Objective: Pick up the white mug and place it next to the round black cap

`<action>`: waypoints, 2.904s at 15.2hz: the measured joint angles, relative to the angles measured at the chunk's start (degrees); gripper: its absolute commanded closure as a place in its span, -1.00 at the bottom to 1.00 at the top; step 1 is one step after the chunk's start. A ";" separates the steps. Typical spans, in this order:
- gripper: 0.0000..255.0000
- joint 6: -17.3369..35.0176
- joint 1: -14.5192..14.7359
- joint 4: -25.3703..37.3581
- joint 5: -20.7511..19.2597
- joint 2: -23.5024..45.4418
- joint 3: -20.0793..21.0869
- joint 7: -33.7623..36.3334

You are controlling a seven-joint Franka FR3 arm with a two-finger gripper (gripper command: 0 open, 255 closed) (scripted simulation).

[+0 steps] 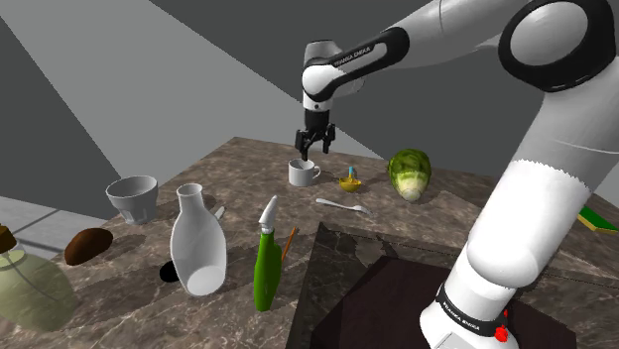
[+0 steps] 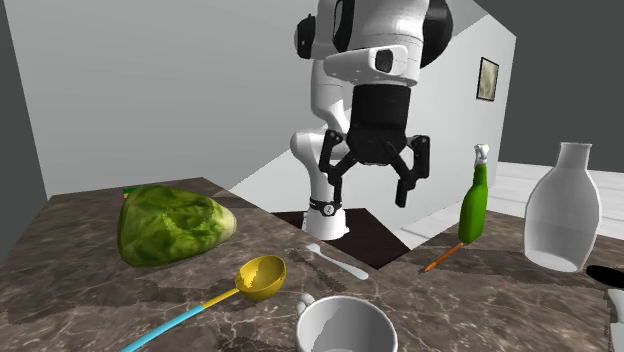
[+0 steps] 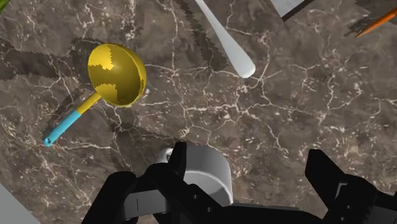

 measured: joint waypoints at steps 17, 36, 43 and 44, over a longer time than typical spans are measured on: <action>-1.00 4.71 -1.21 22.99 1.74 28.68 -0.39 -1.47; 1.00 6.29 -1.29 22.44 1.75 29.70 -0.40 -1.50; 1.00 2.49 -1.29 24.23 1.78 27.66 -0.42 -1.68; 1.00 1.97 -1.28 24.32 1.77 27.22 -0.42 -1.70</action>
